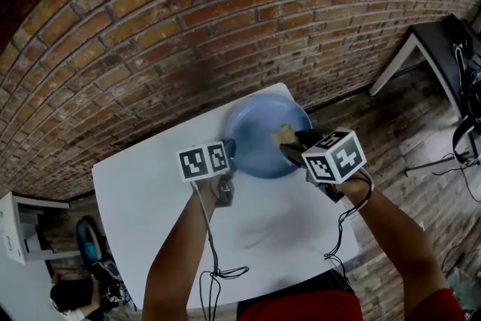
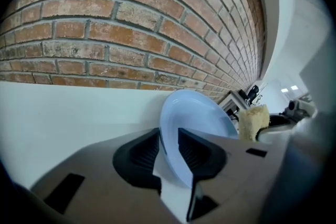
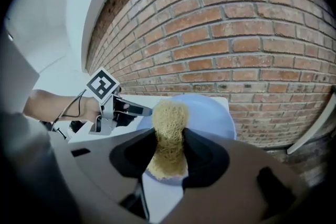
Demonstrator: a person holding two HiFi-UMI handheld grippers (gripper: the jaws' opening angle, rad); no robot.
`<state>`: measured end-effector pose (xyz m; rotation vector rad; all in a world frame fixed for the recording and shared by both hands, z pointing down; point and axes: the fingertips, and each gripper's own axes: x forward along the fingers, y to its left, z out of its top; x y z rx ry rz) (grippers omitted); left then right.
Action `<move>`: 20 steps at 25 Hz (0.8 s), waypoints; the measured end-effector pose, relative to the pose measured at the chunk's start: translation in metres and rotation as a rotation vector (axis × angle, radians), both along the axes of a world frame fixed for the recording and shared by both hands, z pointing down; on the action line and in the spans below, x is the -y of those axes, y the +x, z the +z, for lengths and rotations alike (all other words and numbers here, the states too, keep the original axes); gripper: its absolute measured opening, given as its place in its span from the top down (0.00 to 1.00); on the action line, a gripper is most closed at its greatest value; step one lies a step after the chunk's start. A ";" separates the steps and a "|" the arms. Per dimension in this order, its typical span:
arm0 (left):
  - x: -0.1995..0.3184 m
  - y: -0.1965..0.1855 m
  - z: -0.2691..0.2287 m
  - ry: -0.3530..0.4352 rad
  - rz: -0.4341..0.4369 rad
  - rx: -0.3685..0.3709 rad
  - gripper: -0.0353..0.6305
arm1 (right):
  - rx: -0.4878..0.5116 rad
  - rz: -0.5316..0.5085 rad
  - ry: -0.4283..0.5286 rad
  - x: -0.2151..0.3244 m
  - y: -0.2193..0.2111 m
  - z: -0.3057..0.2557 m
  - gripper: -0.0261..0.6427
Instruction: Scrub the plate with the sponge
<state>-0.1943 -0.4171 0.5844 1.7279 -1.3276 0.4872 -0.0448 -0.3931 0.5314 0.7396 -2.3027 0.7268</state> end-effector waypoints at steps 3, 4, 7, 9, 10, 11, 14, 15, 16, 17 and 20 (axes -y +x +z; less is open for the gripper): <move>0.001 0.001 -0.022 0.099 -0.019 -0.037 0.67 | 0.093 0.003 0.056 -0.001 -0.004 -0.027 0.72; -0.001 0.001 -0.032 0.140 -0.029 -0.044 0.66 | 0.130 0.009 0.079 -0.001 -0.005 -0.039 0.72; -0.010 0.001 -0.074 0.308 -0.057 -0.075 0.65 | 0.256 0.033 0.159 -0.003 -0.007 -0.079 0.72; -0.024 0.009 -0.111 0.439 -0.040 -0.118 0.70 | 0.334 0.039 0.214 -0.008 -0.006 -0.104 0.72; -0.033 0.015 -0.130 0.500 -0.022 -0.140 0.73 | 0.368 0.040 0.245 -0.012 -0.005 -0.115 0.72; -0.043 0.021 -0.149 0.561 -0.001 -0.151 0.75 | 0.396 0.041 0.280 -0.017 -0.004 -0.126 0.72; -0.076 0.036 -0.205 0.751 0.072 -0.090 0.85 | 0.443 0.022 0.397 -0.037 -0.001 -0.157 0.72; -0.088 0.041 -0.221 0.810 0.096 -0.050 0.87 | 0.450 0.012 0.434 -0.045 -0.001 -0.166 0.72; -0.100 0.046 -0.235 0.862 0.117 -0.011 0.89 | 0.454 0.002 0.467 -0.053 0.000 -0.174 0.72; -0.110 0.050 -0.246 0.906 0.133 0.026 0.90 | 0.456 -0.007 0.496 -0.061 0.001 -0.180 0.72; -0.136 0.062 -0.271 0.997 0.145 0.112 0.91 | 0.459 -0.021 0.559 -0.083 0.004 -0.194 0.72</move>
